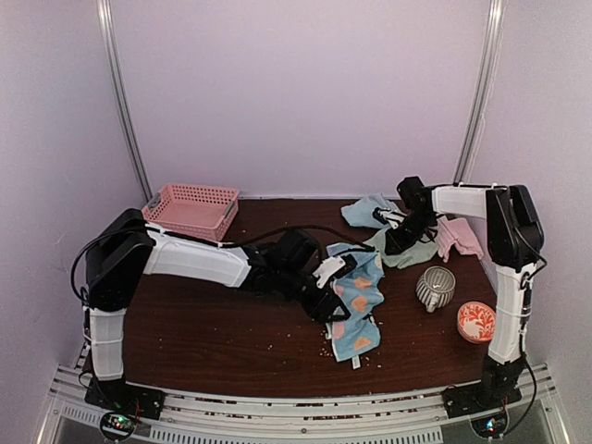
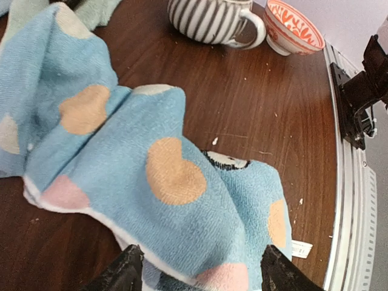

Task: Roll the towels
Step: Adjust the towel at the corner of the board, then pick up the towel from the center of the board.

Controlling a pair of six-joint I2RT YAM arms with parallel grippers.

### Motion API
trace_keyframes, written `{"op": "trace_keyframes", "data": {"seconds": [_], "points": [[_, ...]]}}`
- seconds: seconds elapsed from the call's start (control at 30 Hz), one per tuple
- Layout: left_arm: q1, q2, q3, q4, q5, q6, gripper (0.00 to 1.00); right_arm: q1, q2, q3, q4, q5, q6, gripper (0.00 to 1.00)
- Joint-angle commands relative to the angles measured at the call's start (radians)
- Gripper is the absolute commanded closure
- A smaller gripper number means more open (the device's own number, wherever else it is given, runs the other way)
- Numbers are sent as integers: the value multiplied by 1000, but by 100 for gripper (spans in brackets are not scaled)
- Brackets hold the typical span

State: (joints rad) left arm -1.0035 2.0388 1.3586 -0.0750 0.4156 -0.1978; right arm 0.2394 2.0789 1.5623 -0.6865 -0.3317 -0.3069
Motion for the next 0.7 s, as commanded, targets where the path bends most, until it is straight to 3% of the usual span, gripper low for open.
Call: {"op": "trace_keyframes", "data": {"seconds": [0.0, 0.1, 0.2, 0.4, 0.47, 0.67], "points": [[-6, 68, 52, -59, -6, 27, 33, -4, 45, 72, 3, 232, 82, 88], [-6, 71, 32, -28, -17, 11, 34, -40, 74, 95, 28, 320, 119, 89], [-6, 68, 19, -25, -29, 2, 35, -65, 92, 136, 19, 309, 144, 89], [-4, 13, -53, -15, -78, -7, 35, -37, -28, 96, -2, 5, 92, 84], [-3, -13, -86, -11, -83, -14, 35, -21, -86, 74, 0, -63, 71, 79], [2, -52, -159, 44, -25, -31, 36, 66, -165, 58, -38, -178, -11, 50]]}}
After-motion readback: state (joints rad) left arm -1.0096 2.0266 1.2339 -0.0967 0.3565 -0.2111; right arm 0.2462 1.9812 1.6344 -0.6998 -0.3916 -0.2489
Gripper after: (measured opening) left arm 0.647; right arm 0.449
